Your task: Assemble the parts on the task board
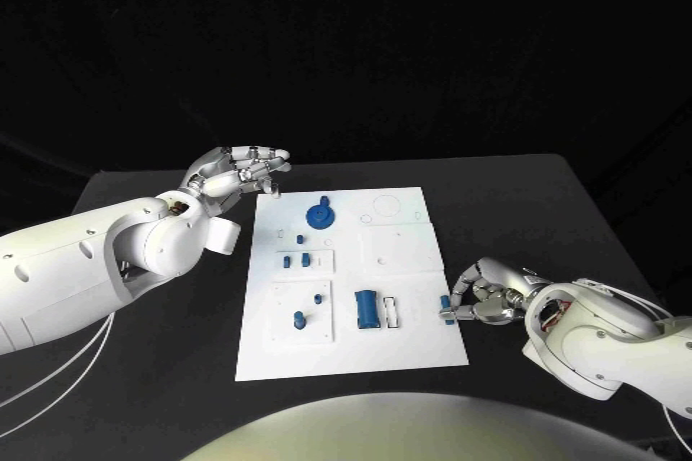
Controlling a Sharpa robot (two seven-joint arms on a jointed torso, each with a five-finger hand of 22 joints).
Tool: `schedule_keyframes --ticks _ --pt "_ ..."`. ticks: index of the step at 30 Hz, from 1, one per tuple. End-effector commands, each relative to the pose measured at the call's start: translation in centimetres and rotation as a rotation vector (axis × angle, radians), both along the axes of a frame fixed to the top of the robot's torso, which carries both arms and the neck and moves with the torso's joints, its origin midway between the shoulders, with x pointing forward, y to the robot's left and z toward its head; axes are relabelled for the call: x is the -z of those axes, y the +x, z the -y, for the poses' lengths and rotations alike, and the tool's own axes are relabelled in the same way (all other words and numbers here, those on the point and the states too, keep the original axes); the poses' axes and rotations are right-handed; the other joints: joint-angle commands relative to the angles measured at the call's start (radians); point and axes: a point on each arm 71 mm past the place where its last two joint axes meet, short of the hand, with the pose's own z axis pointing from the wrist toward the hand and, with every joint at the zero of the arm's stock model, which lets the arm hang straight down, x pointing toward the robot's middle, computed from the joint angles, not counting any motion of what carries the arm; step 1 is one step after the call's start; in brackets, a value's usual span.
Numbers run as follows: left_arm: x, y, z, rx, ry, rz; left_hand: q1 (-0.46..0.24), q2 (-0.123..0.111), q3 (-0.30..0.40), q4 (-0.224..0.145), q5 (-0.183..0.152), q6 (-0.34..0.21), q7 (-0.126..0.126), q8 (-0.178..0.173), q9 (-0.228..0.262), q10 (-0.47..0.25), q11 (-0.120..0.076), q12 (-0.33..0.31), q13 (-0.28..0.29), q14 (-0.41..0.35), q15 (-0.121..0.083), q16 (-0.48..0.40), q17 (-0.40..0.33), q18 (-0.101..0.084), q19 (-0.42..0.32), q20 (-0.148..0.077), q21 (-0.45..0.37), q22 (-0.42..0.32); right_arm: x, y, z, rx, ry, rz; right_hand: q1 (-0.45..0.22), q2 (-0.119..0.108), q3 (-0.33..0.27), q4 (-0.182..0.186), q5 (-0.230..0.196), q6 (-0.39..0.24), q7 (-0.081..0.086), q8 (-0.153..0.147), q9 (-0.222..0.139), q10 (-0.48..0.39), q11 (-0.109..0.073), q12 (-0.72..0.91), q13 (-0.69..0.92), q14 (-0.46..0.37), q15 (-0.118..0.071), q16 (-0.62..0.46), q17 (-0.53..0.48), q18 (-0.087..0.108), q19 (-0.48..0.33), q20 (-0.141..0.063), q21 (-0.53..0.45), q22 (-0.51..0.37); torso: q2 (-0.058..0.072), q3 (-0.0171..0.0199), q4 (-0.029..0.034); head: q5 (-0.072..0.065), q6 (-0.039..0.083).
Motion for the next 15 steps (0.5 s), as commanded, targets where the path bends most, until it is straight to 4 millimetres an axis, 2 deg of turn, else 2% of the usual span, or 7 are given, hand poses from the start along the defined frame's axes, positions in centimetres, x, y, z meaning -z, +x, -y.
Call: schedule_keyframes --ticks 1,7,15 --pt "-0.1 -0.1 0.2 0.014 -0.015 0.003 0.011 -0.001 -0.006 0.001 0.0 -0.005 0.003 -0.001 0.001 -0.009 -0.001 0.007 0.001 -0.009 0.001 -0.005 -0.001 0.006 0.009 -0.001 -0.004 -0.001 0.3 -0.1 -0.3 -0.033 -0.036 -0.003 0.013 0.008 -0.003 -0.002 -0.003 0.008 0.0 0.004 0.004 0.088 -0.006 -0.001 0.237 0.09 0.002 -0.005 0.191 -0.007 0.001 0.004 0.004 0.129 -0.001 0.0001 -0.0004 0.002 0.0" --pt "-0.1 -0.1 0.1 0.014 -0.015 0.002 0.011 -0.001 -0.006 0.001 0.0 -0.005 0.003 -0.001 0.001 -0.009 -0.001 0.007 0.001 -0.009 0.001 -0.005 -0.001 0.006 0.009 -0.001 -0.004 -0.001 0.9 -0.3 -0.8 -0.047 -0.042 -0.013 0.057 0.022 0.007 -0.009 -0.001 0.004 -0.003 -0.002 0.013 0.088 -0.009 -0.002 0.236 0.089 -0.001 -0.005 0.191 -0.007 0.001 0.0 0.001 0.13 0.0 0.0002 0.0005 0.004 0.0" --pt "-0.1 -0.1 0.0 0.013 -0.014 0.001 0.012 -0.001 -0.009 0.003 0.0 -0.006 0.003 -0.002 0.002 -0.012 0.0 0.009 0.001 -0.009 0.001 -0.005 -0.002 0.006 0.011 -0.001 -0.007 -0.004 1.3 -0.1 -1.5 -0.062 -0.061 0.005 0.105 0.02 0.04 -0.007 0.0 -0.006 0.001 -0.022 0.012 0.087 -0.006 -0.003 0.236 0.089 0.0 -0.006 0.19 -0.007 0.001 0.0 -0.003 0.131 0.0 0.0 0.0 0.007 0.0"
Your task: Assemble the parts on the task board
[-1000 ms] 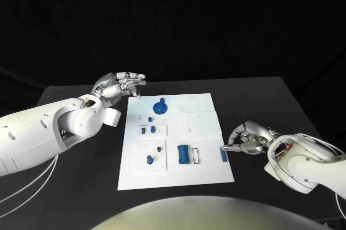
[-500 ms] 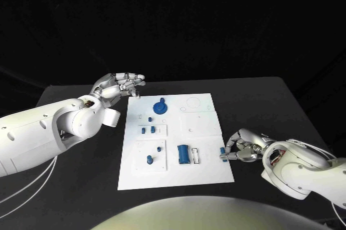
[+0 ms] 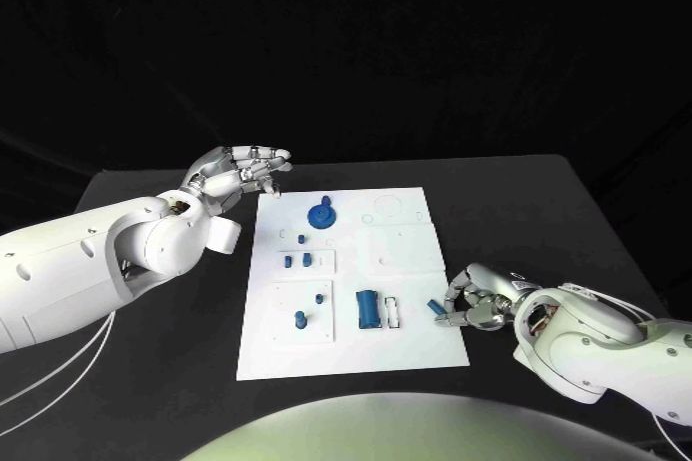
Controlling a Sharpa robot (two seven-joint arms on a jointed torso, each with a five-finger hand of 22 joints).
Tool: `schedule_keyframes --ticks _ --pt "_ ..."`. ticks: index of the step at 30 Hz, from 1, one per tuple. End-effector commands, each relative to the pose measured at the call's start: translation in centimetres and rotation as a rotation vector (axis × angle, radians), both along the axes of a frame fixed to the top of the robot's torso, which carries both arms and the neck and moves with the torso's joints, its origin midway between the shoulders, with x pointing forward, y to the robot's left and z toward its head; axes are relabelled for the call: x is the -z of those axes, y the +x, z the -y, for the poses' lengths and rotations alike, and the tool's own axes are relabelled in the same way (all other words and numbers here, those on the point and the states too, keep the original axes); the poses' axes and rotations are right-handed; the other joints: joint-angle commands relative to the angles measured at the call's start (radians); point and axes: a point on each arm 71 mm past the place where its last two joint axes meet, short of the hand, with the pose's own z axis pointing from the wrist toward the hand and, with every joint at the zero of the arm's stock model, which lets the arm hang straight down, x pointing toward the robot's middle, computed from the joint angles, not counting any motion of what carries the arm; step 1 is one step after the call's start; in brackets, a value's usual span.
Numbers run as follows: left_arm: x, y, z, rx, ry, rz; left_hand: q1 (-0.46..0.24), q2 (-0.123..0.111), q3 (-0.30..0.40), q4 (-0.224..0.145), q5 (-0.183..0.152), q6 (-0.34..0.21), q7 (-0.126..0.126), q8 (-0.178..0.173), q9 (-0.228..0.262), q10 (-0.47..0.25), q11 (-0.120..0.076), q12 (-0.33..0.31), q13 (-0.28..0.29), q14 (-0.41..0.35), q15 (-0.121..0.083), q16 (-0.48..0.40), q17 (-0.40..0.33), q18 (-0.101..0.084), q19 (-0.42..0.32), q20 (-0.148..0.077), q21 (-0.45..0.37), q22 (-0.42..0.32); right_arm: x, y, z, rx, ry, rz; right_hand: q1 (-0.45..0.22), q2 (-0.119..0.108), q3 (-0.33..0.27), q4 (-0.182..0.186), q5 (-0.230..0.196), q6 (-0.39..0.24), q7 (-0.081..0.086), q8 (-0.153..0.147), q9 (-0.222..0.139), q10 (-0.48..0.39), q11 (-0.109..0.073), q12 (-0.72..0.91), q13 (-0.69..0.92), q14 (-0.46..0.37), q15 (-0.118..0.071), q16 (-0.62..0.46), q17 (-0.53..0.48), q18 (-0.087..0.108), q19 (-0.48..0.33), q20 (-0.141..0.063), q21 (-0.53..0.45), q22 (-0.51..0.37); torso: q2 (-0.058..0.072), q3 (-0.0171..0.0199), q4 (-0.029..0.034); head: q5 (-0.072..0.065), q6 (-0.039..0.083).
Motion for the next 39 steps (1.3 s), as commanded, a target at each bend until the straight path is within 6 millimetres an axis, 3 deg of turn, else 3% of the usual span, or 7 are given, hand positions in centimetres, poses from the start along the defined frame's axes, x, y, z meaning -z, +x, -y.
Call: schedule_keyframes --ticks 1,14,19,23,27,30,39 --pt "-0.1 -0.1 0.2 0.015 -0.015 0.002 0.012 -0.001 -0.005 -0.001 0.0 -0.006 0.003 -0.002 0.001 -0.004 0.0 0.003 0.001 -0.006 -0.002 -0.005 -0.001 0.006 0.004 -0.001 -0.004 -0.001 0.4 0.0 -0.2 -0.022 -0.052 0.013 0.014 -0.003 0.011 0.001 0.001 -0.009 0.0 -0.008 -0.007 0.087 -0.006 -0.003 0.235 0.089 0.001 -0.006 0.19 -0.007 0.0 0.0 -0.004 0.13 0.001 0.0 0.0004 0.001 0.0" --pt "-0.1 -0.1 0.2 0.016 -0.015 0.0 0.012 -0.001 -0.005 -0.001 0.0 -0.006 0.003 -0.002 0.001 -0.004 0.0 0.003 0.001 -0.006 -0.002 -0.005 -0.001 0.006 0.004 -0.001 -0.004 -0.001 0.6 0.6 -1.4 -0.041 -0.084 0.061 0.029 -0.002 0.023 0.002 0.0 -0.015 0.005 -0.024 -0.014 0.086 -0.003 -0.008 0.233 0.088 0.003 -0.007 0.187 -0.006 -0.001 0.001 -0.01 0.129 0.001 -0.0008 -0.0001 0.005 0.0" --pt "-0.1 -0.1 0.2 0.016 -0.015 -0.001 0.012 -0.001 -0.005 -0.001 0.0 -0.006 0.003 -0.002 0.001 -0.004 0.0 0.003 0.001 -0.006 -0.002 -0.005 -0.001 0.006 0.004 -0.001 -0.004 -0.001 0.7 0.6 -1.7 -0.051 -0.095 0.053 0.066 -0.007 0.107 0.003 0.004 -0.003 0.005 -0.055 -0.035 0.085 -0.001 -0.009 0.233 0.089 0.004 -0.007 0.187 -0.006 0.0 0.003 -0.011 0.132 0.0 -0.0007 -0.0003 0.006 0.0" --pt "-0.1 -0.1 0.2 0.017 -0.014 -0.002 0.012 -0.001 -0.005 -0.001 0.0 -0.006 0.003 -0.002 0.001 -0.004 0.0 0.003 0.001 -0.006 -0.002 -0.005 -0.001 0.006 0.004 -0.001 -0.004 -0.001 0.7 0.6 -1.8 -0.046 -0.089 0.049 0.154 0.011 0.257 -0.013 0.012 0.012 -0.003 -0.081 -0.054 0.085 -0.011 -0.009 0.234 0.089 -0.005 -0.007 0.188 -0.005 0.001 -0.003 -0.013 0.134 -0.001 -0.0004 -0.0005 0.007 0.0" --pt "-0.1 -0.1 0.2 0.016 -0.013 -0.003 0.012 -0.001 -0.005 -0.001 0.0 -0.006 0.003 -0.002 0.001 -0.004 0.0 0.003 0.001 -0.006 -0.002 -0.005 -0.001 0.006 0.004 -0.001 -0.004 -0.001 0.6 0.3 -2.0 -0.015 -0.049 0.022 0.048 -0.091 0.66 -0.047 0.008 0.005 0.011 -0.068 -0.013 0.086 -0.013 -0.009 0.234 0.089 0.005 -0.007 0.191 -0.006 0.003 -0.003 -0.012 0.144 -0.001 -0.0001 -0.0004 0.01 0.0" --pt "-0.1 -0.1 0.1 0.015 -0.013 -0.003 0.012 0.0 -0.006 0.001 0.0 -0.006 0.003 -0.002 0.001 -0.006 0.0 0.004 0.001 -0.006 -0.002 -0.005 -0.001 0.006 0.005 -0.001 -0.005 -0.001 0.4 0.2 -2.1 0.007 -0.014 0.003 -0.093 -0.141 0.832 -0.139 -0.001 -0.005 0.005 -0.047 0.03 0.088 -0.01 -0.007 0.236 0.09 0.002 -0.006 0.193 -0.007 0.006 -0.001 -0.011 0.15 -0.001 -0.0002 -0.0006 0.011 0.0" --pt "-0.1 -0.1 0.2 0.015 -0.013 -0.002 0.012 0.0 -0.006 0.001 0.0 -0.006 0.003 -0.002 0.001 -0.006 0.0 0.004 0.001 -0.006 -0.002 -0.005 -0.001 0.006 0.005 -0.001 -0.005 -0.001 -1.0 0.4 -3.1 0.056 0.095 -0.012 -0.232 -0.161 0.862 -0.187 -0.007 0.004 -0.003 -0.04 0.047 0.09 -0.01 -0.002 0.239 0.091 -0.002 -0.004 0.2 -0.009 0.011 -0.003 -0.003 0.156 -0.001 -0.001 -0.0002 0.011 0.0"
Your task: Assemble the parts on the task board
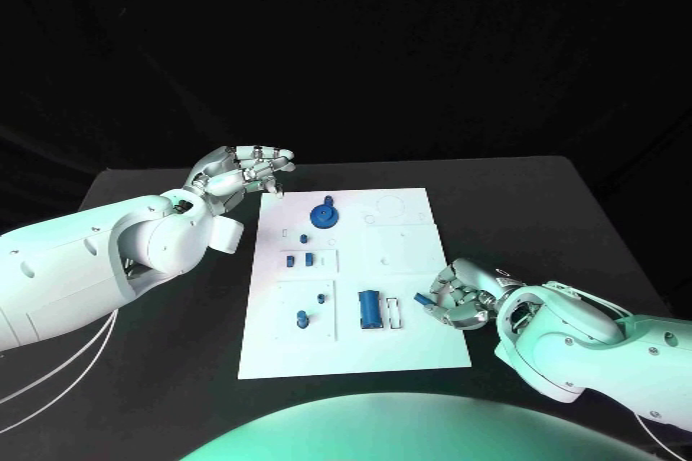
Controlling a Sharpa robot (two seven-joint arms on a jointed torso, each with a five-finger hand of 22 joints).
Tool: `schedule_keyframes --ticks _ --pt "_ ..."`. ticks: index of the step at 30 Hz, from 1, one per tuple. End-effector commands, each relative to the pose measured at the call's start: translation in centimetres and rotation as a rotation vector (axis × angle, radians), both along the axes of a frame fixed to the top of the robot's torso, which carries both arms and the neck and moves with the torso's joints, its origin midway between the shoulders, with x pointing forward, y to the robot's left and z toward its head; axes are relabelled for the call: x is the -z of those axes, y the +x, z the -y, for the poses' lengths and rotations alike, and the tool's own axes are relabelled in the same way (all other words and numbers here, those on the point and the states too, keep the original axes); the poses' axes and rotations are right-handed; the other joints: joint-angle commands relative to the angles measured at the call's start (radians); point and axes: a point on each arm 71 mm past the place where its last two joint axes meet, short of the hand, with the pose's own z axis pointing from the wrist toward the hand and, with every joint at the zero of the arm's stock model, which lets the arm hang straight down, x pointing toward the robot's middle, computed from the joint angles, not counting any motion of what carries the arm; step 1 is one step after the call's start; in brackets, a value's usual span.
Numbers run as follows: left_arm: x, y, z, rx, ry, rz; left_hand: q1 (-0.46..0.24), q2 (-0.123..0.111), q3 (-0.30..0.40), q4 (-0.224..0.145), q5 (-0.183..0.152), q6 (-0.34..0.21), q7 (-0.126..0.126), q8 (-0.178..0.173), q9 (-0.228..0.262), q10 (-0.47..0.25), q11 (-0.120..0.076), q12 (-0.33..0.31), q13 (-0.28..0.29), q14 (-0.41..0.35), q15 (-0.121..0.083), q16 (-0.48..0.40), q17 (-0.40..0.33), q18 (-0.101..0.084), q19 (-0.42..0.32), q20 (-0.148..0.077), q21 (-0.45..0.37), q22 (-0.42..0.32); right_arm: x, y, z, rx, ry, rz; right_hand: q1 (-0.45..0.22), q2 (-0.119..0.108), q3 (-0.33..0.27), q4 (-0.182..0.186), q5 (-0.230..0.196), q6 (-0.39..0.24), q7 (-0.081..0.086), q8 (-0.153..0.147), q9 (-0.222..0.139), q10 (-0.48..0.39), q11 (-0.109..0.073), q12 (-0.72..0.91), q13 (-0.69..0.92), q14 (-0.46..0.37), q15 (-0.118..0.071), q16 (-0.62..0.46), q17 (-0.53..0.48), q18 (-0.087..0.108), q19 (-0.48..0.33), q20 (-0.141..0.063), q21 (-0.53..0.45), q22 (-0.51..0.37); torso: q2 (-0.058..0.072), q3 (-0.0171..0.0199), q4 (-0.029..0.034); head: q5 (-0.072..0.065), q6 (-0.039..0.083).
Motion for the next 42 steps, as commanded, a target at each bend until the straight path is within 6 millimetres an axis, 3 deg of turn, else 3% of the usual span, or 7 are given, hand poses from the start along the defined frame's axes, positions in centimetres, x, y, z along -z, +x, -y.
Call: schedule_keyframes --ticks 1,8,20,24,27,30,42 --pt "-0.1 -0.1 0.3 0.013 -0.014 0.001 0.012 0.0 -0.006 0.001 0.0 -0.006 0.003 -0.002 0.001 -0.006 0.0 0.004 0.001 -0.006 -0.002 -0.005 -0.002 0.006 0.005 -0.001 -0.005 -0.001 -0.3 0.1 -0.2 0.055 0.062 -0.039 -0.02 -0.004 0.036 -0.05 -0.004 0.007 -0.011 0.001 0.0 0.089 -0.003 0.003 0.239 0.091 -0.002 0.0 0.2 -0.009 0.008 0.001 0.005 0.157 0.0 -0.0013 0.0007 0.0 0.0" --pt "-0.1 -0.1 0.4 0.015 -0.014 0.002 0.012 0.0 -0.006 0.001 0.0 -0.006 0.003 -0.002 0.001 -0.006 0.0 0.004 0.001 -0.006 -0.002 -0.005 -0.002 0.006 0.005 -0.001 -0.005 -0.001 -0.9 0.1 -1.5 0.068 0.133 -0.07 -0.052 -0.009 0.021 -0.054 -0.004 0.013 -0.012 0.0 0.001 0.091 -0.004 0.006 0.241 0.092 -0.003 0.001 0.203 -0.009 0.009 0.0 0.005 0.158 0.001 -0.0012 0.0003 0.0 0.0" --pt "-0.1 -0.1 0.5 0.021 -0.017 0.001 0.014 0.0 -0.006 0.001 0.0 -0.006 0.003 -0.002 0.002 -0.006 0.0 0.004 0.0 -0.006 -0.002 -0.005 -0.002 0.006 0.005 -0.001 -0.006 -0.001 -0.1 0.2 -3.8 0.065 0.188 -0.154 -0.103 -0.012 -0.026 -0.049 -0.006 0.02 -0.011 -0.005 -0.001 0.091 -0.003 0.007 0.241 0.092 -0.003 0.001 0.202 -0.009 0.009 0.0 -0.002 0.158 0.001 -0.0007 0.0012 0.002 0.0" --pt "-0.1 -0.1 0.5 0.021 -0.017 0.0 0.014 0.0 -0.006 0.001 0.0 -0.006 0.003 -0.002 0.002 -0.006 0.0 0.004 0.0 -0.006 -0.002 -0.005 -0.002 0.006 0.005 -0.001 -0.006 -0.001 0.5 0.1 -4.1 0.057 0.174 -0.185 -0.129 -0.012 -0.053 -0.041 -0.006 0.023 -0.01 -0.008 -0.003 0.091 -0.002 0.007 0.241 0.092 -0.002 0.001 0.202 -0.008 0.009 0.001 -0.005 0.158 0.002 -0.0007 0.0017 0.003 0.0" --pt "-0.1 -0.2 0.5 0.02 -0.016 0.0 0.014 0.0 -0.006 0.001 0.0 -0.006 0.003 -0.002 0.002 -0.006 0.0 0.004 0.0 -0.006 -0.002 -0.005 -0.002 0.006 0.005 -0.001 -0.006 -0.001 0.8 0.0 -4.1 0.055 0.165 -0.202 -0.176 -0.023 -0.127 -0.019 -0.008 0.033 -0.01 -0.009 -0.003 0.093 -0.002 0.014 0.245 0.093 -0.001 0.002 0.206 -0.009 0.011 0.002 -0.001 0.161 0.001 -0.0001 0.0001 0.006 0.0" --pt "-0.1 -0.2 0.4 0.02 -0.016 0.0 0.014 0.0 -0.006 0.001 0.0 -0.006 0.003 -0.002 0.002 -0.006 0.0 0.004 0.0 -0.006 -0.002 -0.005 -0.002 0.006 0.005 -0.001 -0.006 -0.001 1.1 0.0 -4.2 0.055 0.155 -0.216 -0.182 -0.015 -0.156 -0.012 -0.008 0.037 -0.011 -0.009 -0.003 0.096 -0.003 0.023 0.25 0.094 -0.002 0.004 0.21 -0.01 0.013 0.001 0.004 0.163 0.001 0.0003 -0.0008 0.006 0.0" --pt "-0.1 -0.2 0.4 0.02 -0.015 -0.002 0.014 0.0 -0.006 0.001 0.0 -0.006 0.003 -0.002 0.002 -0.006 0.0 0.004 0.0 -0.006 -0.002 -0.005 -0.002 0.006 0.005 -0.001 -0.006 -0.001 1.3 0.1 -4.0 0.051 0.126 -0.213 -0.179 -0.004 -0.17 -0.009 -0.006 0.046 -0.016 -0.006 -0.005 0.1 -0.006 0.034 0.255 0.094 -0.004 0.004 0.212 -0.01 0.014 0.0 0.006 0.164 0.001 0.0004 -0.0013 0.006 0.0"
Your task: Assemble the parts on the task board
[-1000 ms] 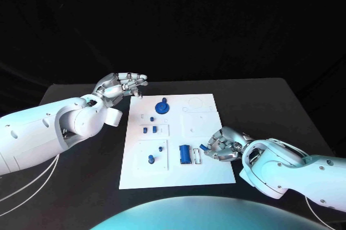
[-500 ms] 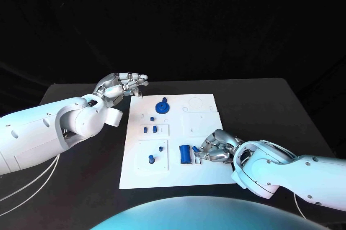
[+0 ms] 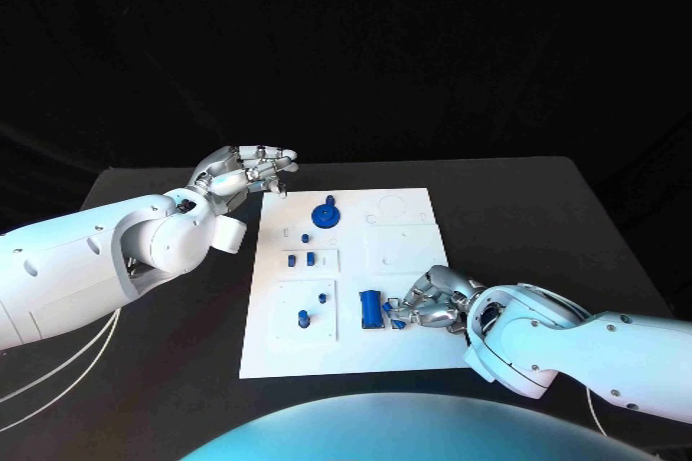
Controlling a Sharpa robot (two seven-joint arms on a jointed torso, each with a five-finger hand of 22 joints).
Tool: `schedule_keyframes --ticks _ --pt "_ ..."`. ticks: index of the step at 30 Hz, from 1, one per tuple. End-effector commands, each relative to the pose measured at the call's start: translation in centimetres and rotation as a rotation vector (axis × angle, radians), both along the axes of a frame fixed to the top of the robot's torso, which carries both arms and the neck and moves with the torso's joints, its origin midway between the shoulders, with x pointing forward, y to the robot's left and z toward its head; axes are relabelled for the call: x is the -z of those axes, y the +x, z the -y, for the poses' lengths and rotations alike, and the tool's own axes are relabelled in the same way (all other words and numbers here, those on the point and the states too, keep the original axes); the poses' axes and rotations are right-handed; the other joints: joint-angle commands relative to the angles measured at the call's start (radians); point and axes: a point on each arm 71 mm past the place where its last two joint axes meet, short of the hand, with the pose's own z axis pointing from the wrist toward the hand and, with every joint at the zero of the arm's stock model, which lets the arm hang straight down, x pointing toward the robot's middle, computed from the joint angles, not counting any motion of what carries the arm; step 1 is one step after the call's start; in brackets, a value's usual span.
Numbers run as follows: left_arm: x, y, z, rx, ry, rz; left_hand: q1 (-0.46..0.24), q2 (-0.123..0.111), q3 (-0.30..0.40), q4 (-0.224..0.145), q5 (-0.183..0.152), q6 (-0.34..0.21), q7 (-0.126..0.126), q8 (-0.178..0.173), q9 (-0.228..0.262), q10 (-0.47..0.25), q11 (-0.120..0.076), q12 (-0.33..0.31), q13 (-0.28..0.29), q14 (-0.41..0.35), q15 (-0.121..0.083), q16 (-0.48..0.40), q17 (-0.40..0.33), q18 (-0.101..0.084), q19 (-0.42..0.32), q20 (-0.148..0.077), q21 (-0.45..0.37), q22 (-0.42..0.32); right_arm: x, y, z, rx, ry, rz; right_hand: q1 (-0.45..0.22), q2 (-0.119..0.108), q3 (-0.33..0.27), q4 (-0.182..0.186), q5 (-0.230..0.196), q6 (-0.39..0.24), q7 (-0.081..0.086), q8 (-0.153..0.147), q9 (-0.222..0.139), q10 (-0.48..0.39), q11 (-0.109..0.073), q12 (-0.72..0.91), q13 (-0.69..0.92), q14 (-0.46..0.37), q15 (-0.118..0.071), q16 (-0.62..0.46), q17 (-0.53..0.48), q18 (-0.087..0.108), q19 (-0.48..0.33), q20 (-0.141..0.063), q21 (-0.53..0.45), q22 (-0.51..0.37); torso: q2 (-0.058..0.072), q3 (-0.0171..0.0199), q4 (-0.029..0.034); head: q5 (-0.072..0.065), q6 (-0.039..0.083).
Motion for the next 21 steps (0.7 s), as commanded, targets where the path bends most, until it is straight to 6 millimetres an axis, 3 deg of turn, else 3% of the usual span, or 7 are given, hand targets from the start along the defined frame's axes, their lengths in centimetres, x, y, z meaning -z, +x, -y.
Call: schedule_keyframes --ticks 1,17,21 --pt "-0.1 -0.06 0.22 0.015 -0.014 0.0 0.01 -0.004 -0.006 0.001 0.0 -0.006 0.003 -0.002 0.001 -0.006 0.0 0.004 0.0 -0.006 -0.002 -0.005 -0.001 0.006 0.005 -0.001 -0.006 -0.002 0.21 -0.1 0.04 -0.018 -0.028 -0.012 -0.001 0.011 -0.006 0.0 0.0 0.008 -0.003 -0.001 0.001 0.1 -0.006 0.007 0.256 0.094 -0.004 0.004 0.213 -0.01 0.014 0.0 0.001 0.163 0.0 0.0 -0.0004 -0.001 0.0" --pt "-0.09 -0.07 0.15 0.015 -0.013 0.0 0.012 -0.004 -0.007 0.001 0.0 -0.007 0.003 -0.002 0.001 -0.007 0.0 0.005 0.0 -0.007 -0.002 -0.005 -0.001 0.006 0.006 -0.001 -0.007 -0.002 0.05 -0.03 -0.19 -0.036 -0.033 0.02 0.046 0.032 -0.003 -0.029 0.001 0.019 -0.012 0.003 -0.004 0.1 -0.014 0.007 0.256 0.095 -0.011 0.006 0.218 -0.011 0.017 -0.006 0.005 0.166 0.0 0.0003 0.0006 -0.004 0.0" --pt "-0.09 -0.06 0.14 0.014 -0.013 0.0 0.012 -0.004 -0.007 0.001 0.0 -0.007 0.003 -0.002 0.001 -0.007 0.0 0.005 0.0 -0.007 -0.002 -0.005 -0.001 0.006 0.006 -0.001 -0.007 -0.002 -0.07 -0.11 -0.46 -0.052 -0.015 0.028 0.084 0.044 0.012 -0.058 0.002 0.034 -0.023 0.013 -0.003 0.099 -0.024 0.003 0.254 0.096 -0.018 0.007 0.221 -0.011 0.018 -0.012 0.006 0.168 0.0 0.0003 0.0002 -0.004 0.0"
